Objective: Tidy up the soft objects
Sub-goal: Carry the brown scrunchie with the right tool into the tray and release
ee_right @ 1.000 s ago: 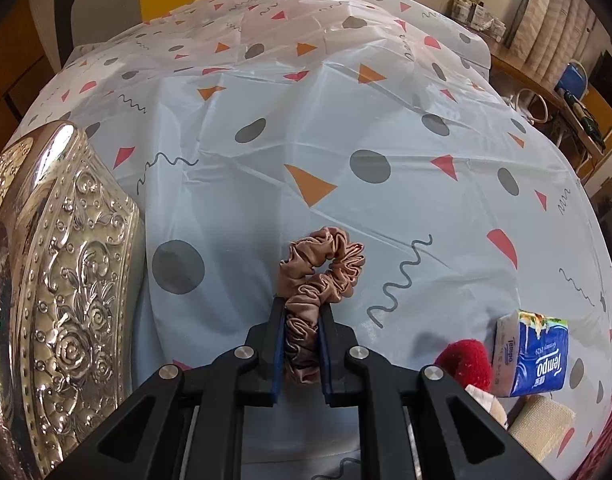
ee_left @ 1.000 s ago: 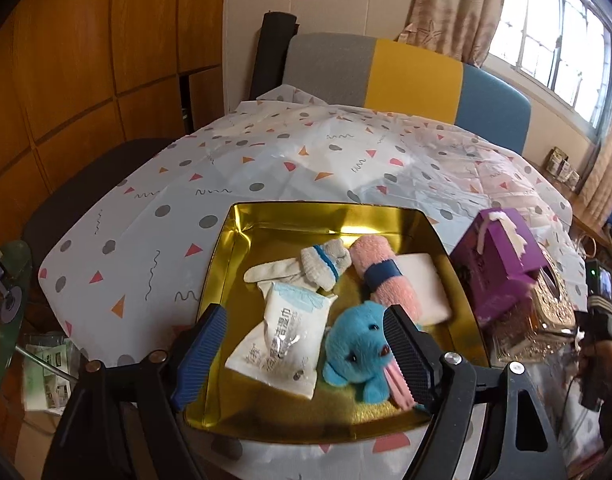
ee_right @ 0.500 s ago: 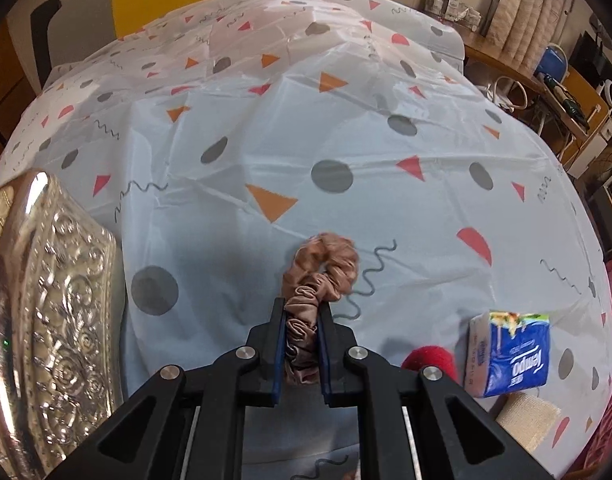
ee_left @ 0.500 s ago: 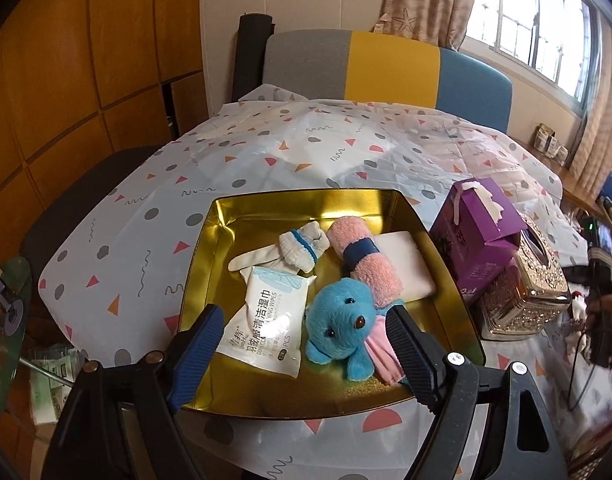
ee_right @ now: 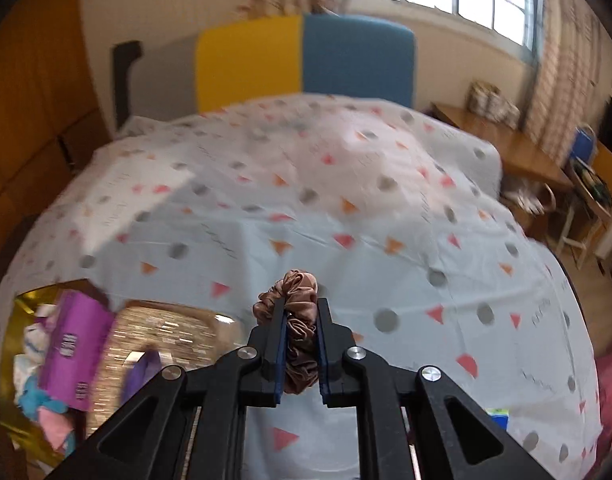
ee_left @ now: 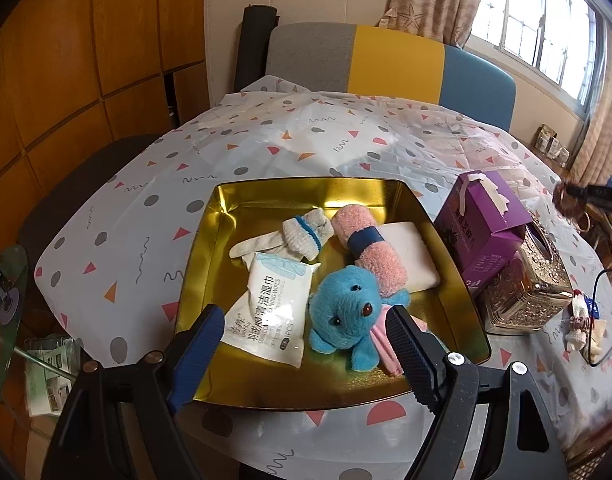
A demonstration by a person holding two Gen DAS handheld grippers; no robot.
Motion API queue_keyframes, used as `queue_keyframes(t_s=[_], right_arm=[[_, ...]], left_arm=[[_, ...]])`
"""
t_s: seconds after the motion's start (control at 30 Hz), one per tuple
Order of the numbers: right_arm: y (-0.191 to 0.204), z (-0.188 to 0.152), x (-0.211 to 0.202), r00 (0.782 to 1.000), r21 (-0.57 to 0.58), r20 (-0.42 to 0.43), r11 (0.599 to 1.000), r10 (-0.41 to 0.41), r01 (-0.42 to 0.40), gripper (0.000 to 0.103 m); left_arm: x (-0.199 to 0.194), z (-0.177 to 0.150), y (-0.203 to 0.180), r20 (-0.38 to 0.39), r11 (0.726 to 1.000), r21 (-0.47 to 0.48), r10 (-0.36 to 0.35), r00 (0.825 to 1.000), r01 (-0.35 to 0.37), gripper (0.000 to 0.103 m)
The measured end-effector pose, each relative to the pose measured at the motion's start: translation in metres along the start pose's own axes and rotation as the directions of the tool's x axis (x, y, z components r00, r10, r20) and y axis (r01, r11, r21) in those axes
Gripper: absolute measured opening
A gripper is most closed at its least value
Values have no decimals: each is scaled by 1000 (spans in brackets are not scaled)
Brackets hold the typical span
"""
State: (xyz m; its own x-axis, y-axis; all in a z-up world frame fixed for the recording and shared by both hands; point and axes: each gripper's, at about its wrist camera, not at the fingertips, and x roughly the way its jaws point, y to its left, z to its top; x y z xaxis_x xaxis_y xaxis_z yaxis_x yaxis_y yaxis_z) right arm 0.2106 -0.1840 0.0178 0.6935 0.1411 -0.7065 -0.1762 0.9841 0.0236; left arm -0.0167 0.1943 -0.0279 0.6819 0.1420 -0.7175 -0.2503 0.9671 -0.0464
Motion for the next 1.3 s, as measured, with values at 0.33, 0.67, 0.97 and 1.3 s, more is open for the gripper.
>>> queue_keyframes(t_s=[0.33,0.67,0.97,1.3], right_arm=[[133,-7,-55,960,-275,50,928,277,-253,11],[267,-96,-26,926,-502,-218,778,307,-377,12],[303,-154,18,960,-612,-248,747,129,-258,32],[281,-142,-10,970,-558,-117,793,215,-243,43]], left_arm=[[1,-2,15,-7,999,-40,23,1000,-23,84],[1,-7,30,-2,997,-60,47,999,-47,84],[4,-10,37,-6,995,-72,62,998,-62,85],[5,-11,35,-2,996,-65,67,998,-67,87]])
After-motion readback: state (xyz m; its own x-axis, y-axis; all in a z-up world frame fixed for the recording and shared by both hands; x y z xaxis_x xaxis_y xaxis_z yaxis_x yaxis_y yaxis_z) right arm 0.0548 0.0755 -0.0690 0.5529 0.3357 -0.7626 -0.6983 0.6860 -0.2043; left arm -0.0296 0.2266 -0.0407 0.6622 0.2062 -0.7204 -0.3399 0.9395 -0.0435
